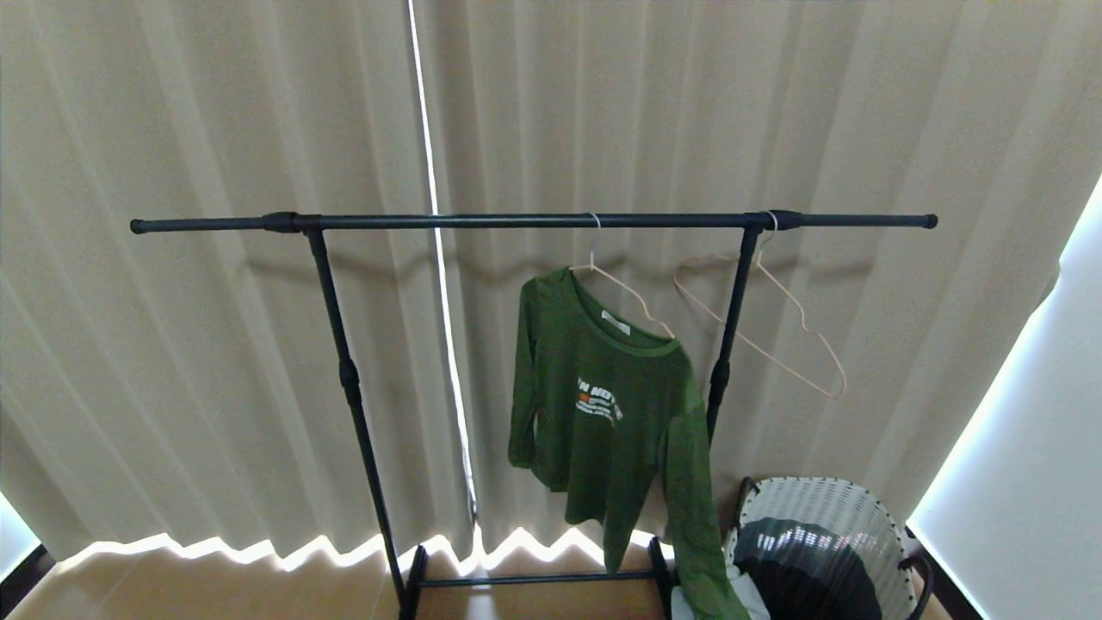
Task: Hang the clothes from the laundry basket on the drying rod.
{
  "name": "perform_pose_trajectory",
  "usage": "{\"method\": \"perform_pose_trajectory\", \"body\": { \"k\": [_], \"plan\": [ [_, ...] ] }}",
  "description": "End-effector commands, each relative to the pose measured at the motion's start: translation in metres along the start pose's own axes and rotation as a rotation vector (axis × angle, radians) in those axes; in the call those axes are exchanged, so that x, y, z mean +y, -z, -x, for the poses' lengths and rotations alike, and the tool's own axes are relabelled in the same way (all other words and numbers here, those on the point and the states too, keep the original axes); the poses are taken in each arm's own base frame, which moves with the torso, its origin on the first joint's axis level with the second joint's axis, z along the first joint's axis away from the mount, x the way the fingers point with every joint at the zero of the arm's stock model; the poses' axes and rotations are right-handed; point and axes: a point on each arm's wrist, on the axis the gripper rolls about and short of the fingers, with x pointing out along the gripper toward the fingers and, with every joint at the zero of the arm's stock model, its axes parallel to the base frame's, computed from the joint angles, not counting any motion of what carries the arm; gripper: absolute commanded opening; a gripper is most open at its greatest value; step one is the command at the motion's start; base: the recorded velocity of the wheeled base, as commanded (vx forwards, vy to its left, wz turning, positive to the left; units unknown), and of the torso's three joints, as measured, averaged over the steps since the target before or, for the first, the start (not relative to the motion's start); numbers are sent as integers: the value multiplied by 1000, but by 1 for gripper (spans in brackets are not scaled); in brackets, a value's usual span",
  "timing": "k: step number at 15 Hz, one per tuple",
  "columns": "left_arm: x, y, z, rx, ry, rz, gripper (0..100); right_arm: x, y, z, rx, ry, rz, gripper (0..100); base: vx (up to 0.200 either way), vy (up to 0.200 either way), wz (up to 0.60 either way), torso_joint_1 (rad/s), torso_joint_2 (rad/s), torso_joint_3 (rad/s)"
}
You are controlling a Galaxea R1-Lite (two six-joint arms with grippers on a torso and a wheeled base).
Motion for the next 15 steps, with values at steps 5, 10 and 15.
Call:
{"method": "perform_pose_trajectory", "body": {
  "k": [5, 10, 15],
  "plan": [
    [0, 0, 0, 0, 0, 1, 100, 0, 0, 0, -1, 0, -4, 100, 0, 0, 0, -202, 460, 245],
    [0, 0, 0, 0, 0, 1, 100, 0, 0, 0, -1, 0, -4, 100, 0, 0, 0, -226, 511, 289],
    [0, 0, 0, 0, 0, 6, 100, 0, 0, 0, -1, 0, -4, 100, 0, 0, 0, -210, 486, 286]
  ]
}}
